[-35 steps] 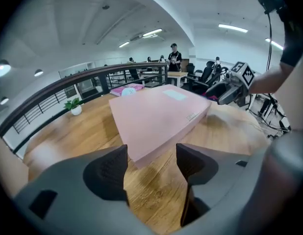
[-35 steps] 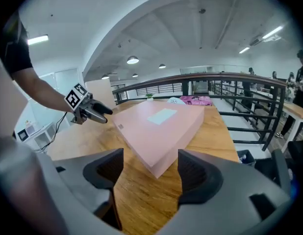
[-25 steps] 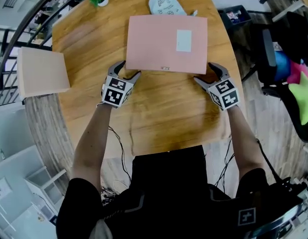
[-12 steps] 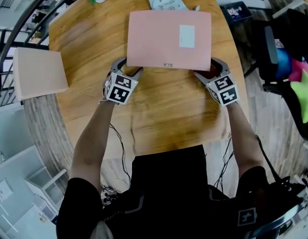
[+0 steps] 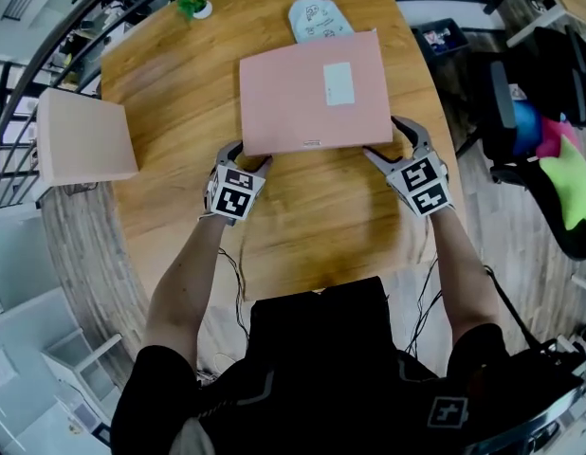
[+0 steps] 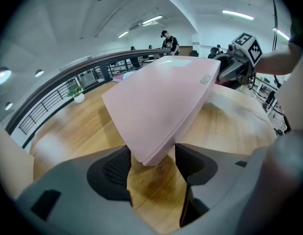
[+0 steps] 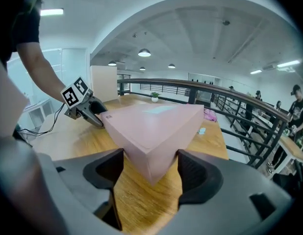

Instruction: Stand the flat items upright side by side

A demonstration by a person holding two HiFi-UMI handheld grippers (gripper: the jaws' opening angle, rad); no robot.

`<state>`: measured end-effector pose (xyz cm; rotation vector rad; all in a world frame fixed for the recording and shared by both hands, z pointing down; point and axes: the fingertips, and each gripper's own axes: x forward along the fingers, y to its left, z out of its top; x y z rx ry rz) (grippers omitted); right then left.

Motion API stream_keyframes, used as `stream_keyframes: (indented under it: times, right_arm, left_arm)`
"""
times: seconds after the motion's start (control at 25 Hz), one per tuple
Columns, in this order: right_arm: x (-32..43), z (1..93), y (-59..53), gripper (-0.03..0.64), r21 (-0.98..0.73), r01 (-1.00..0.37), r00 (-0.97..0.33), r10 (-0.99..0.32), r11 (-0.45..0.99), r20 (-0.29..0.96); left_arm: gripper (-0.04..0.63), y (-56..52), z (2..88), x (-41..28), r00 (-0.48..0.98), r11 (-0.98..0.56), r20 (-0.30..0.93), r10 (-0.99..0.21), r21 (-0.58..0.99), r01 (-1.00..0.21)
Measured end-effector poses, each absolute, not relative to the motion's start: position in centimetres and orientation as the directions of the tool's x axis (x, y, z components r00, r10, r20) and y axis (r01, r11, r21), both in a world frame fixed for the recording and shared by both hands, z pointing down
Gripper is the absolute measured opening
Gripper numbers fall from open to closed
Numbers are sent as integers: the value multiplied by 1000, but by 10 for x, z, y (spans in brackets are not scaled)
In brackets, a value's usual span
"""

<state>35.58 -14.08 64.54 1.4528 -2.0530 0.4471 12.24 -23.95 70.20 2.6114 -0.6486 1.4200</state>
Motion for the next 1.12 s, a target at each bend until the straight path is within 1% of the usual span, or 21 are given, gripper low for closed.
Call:
stream_keyframes:
  times: [0.28,0.4,0.56,0.72,0.88,1.04,1.12]
  right_arm:
    - [326,591,-139,351,193,-885,-220,-744,425,631]
    - [313,565,-140,351,286,-837,-200,-747,466,634]
    - [289,532,-149,351,393,-771,-178,-762,501,623]
    - [266,506,-154,351,500,-669,-164,-765,550,623]
    - [240,485,-160,351,575,-559,-162,-759,597,631]
    - [211,464,-171,348,634,-451,-169,-758,628,630]
    - [196,456,-176,347,659,-399,-171,-758,637,629]
  left_arm:
    - [273,-215,704,96,471,-909,835,-285,-79,-410]
    - [256,-203,708,90,490,-911,829,-268,-54,-408]
    - [256,-198,712,85,506,-908,823,-258,-27,-419]
    - [235,-184,717,84,535,-918,820,-203,29,-395]
    - [235,-170,724,82,530,-935,834,-153,52,-352]
    - [235,-168,724,83,545,-930,830,-120,99,-355]
    - [235,-168,725,82,544,-937,832,-109,96,-335]
